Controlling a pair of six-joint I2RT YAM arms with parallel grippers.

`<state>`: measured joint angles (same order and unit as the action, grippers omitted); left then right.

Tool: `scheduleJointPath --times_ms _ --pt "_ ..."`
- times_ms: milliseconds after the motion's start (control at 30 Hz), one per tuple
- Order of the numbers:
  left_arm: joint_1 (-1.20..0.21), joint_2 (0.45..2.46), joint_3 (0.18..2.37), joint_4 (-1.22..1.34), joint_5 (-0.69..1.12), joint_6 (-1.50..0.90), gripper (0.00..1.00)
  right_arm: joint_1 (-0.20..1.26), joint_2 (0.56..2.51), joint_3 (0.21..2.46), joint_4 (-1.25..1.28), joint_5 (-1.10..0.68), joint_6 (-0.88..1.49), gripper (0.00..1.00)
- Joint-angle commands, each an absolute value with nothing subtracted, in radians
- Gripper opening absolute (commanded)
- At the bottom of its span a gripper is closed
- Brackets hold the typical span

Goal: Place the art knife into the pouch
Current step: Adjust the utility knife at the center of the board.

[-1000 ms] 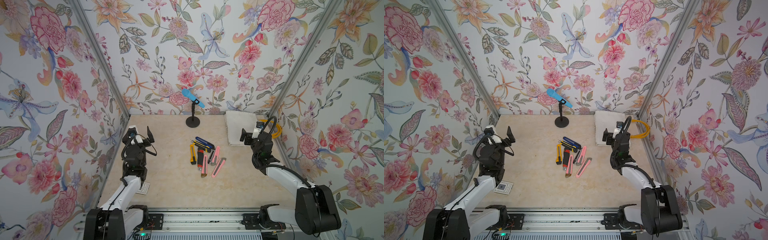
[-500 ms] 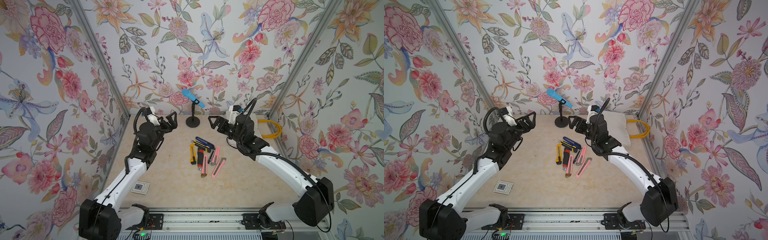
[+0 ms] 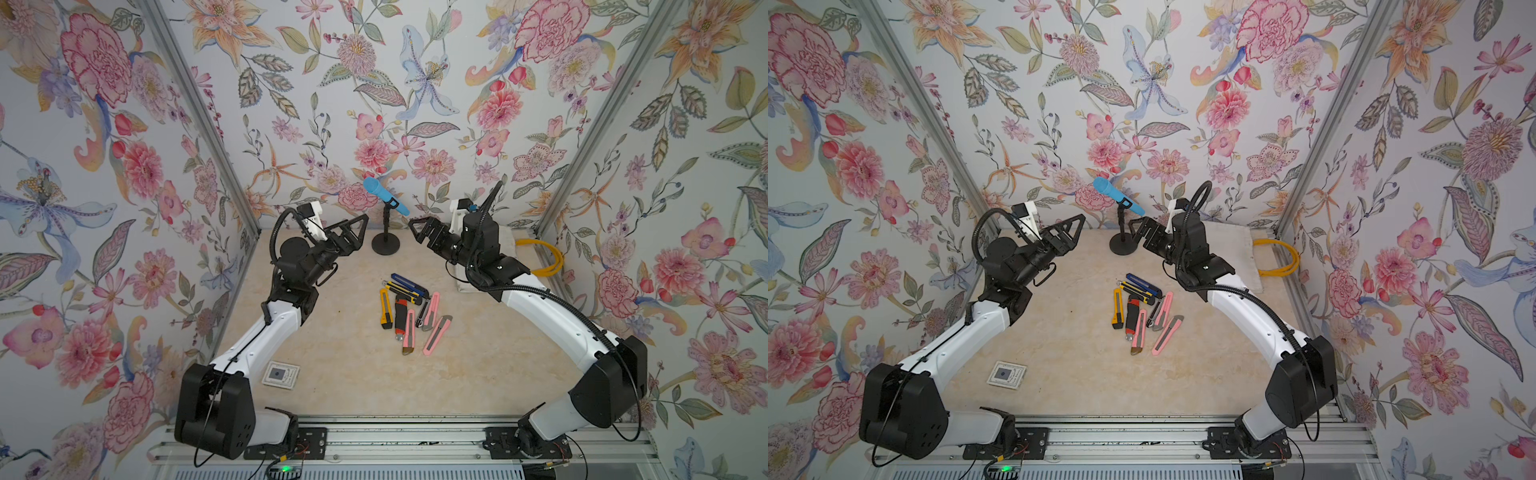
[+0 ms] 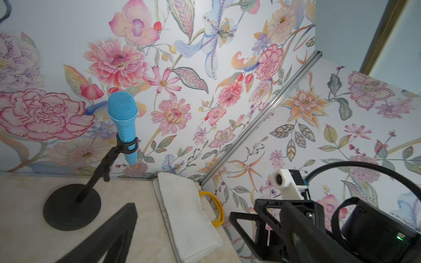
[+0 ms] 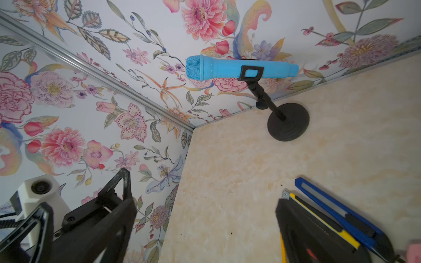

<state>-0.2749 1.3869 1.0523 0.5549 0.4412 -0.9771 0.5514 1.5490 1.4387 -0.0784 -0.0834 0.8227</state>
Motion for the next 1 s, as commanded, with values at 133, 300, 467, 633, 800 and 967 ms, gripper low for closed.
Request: scheduleJointPath --times_ms 133,300,467,633,800,967 --pt "-0.302 1.32 1.073 0.459 0.348 -0.916 1.0 0.625 1.523 1.457 -0.261 0.114 0.84 1.0" --pt "-0.27 1.261 0.931 0.817 0.449 -0.99 1.0 0.529 1.535 1.356 -0.047 -0.12 0.962 1.0" --pt "-0.282 1.312 1.046 0.659 0.451 -0.914 1.0 0.575 1.555 1.455 -0.128 -0.044 0.829 1.0" --pt "-0.283 1.303 1.081 0.469 0.33 -0.857 1.0 0.6 1.613 1.602 -0.315 0.111 0.718 1.0" --pt "-0.282 1.287 1.07 0.326 0.184 -0.792 1.0 0.668 1.68 1.666 -0.449 0.102 0.745 1.0" --pt "-0.281 1.313 1.036 0.261 0.152 -0.78 1.0 0.585 1.701 1.654 -0.358 -0.068 0.838 1.0"
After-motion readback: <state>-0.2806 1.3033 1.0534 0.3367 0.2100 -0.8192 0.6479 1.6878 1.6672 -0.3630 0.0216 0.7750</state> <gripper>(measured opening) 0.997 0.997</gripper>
